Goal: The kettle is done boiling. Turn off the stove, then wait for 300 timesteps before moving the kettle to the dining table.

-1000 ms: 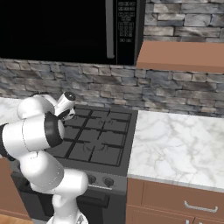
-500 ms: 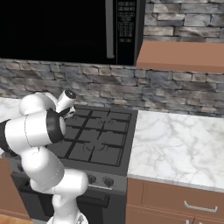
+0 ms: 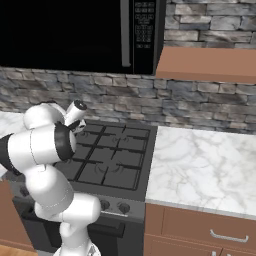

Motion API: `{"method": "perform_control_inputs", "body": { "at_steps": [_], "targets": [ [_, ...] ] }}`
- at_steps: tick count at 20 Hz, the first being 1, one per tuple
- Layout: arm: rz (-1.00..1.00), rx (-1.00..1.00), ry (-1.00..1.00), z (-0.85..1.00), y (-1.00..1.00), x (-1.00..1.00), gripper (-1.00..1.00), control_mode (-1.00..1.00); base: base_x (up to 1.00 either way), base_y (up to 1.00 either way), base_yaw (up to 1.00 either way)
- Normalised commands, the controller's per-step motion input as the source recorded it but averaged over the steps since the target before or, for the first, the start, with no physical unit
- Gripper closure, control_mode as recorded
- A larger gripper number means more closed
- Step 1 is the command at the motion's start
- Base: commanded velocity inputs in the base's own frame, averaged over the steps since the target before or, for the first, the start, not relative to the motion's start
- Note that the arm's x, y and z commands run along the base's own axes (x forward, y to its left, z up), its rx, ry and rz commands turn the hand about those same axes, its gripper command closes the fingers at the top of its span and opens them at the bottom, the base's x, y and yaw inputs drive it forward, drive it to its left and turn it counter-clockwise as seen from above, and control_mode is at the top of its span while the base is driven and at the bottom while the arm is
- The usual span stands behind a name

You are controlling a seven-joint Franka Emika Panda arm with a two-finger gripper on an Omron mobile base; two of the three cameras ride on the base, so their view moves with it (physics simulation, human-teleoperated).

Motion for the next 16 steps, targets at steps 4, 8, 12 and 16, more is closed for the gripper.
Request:
{"method": "perform_control_inputs", "body": {
  "at_steps": [4,8,12,16],
  "targets": [
    [0.00,0.00,-0.06,-0.03,0.00,-0.18,1.00,-1.00,0.00,0.00,0.00],
    [0.00,0.00,-0.12,0.00,0.00,-0.38,1.00,-1.00,0.00,0.00,0.00],
    [0.00,0.00,-0.18,0.03,0.00,-0.56,1.00,-1.00,0.00,0.00,0.00],
    [0.00,0.00,-0.18,0.22,0.00,-0.60,1.00,-1.00,0.00,0.00,0.00]
  ]
}}
